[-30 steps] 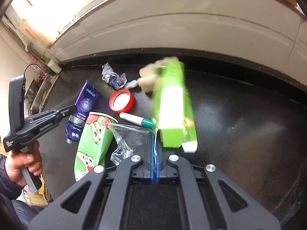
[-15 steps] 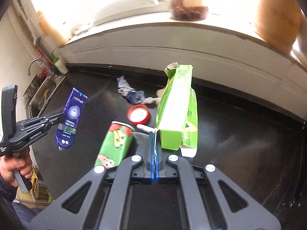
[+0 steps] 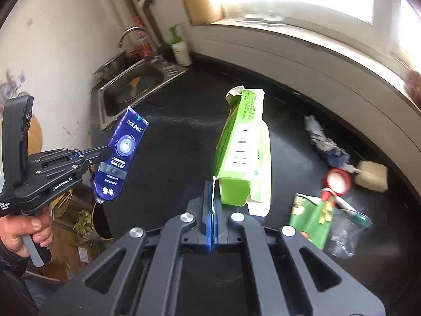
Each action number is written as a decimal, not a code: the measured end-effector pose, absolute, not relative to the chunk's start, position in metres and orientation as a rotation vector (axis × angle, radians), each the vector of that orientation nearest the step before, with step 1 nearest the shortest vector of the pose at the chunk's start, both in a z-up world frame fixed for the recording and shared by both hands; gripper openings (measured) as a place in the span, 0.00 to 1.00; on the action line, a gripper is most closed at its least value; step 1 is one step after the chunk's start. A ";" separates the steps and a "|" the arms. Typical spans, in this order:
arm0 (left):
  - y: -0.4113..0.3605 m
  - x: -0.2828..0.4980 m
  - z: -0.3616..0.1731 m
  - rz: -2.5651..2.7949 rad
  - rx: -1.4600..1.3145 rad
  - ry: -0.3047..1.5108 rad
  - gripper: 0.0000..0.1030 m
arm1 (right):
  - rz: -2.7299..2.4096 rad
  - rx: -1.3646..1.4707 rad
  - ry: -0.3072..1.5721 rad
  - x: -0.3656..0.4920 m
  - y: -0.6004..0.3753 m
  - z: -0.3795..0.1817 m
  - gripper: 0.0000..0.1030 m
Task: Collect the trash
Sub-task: 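Carry tube and carton to the bin and open both tools over it, then swing both tools back to the countertop, then grasp the green snack bag with left tool while right tool grasps the clear plastic cup, then carry snack bag and cup to the bin and open both tools over it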
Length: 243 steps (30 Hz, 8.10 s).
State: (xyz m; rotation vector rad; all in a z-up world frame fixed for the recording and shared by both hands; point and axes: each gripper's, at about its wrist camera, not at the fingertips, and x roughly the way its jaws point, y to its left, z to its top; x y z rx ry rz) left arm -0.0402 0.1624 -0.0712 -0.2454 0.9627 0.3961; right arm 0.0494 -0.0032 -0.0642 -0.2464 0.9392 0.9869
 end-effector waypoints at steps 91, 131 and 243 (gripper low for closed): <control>0.326 -0.255 -0.114 0.659 -0.439 0.921 0.84 | 1.187 -0.447 0.904 -0.091 0.181 -0.078 0.83; -0.037 0.121 -0.164 -0.202 -0.115 1.178 0.85 | 0.444 0.017 1.069 0.129 -0.218 -0.159 0.83; 0.395 -0.424 -0.303 0.940 -0.888 1.087 0.75 | 1.559 -0.911 1.186 -0.263 0.427 -0.258 0.79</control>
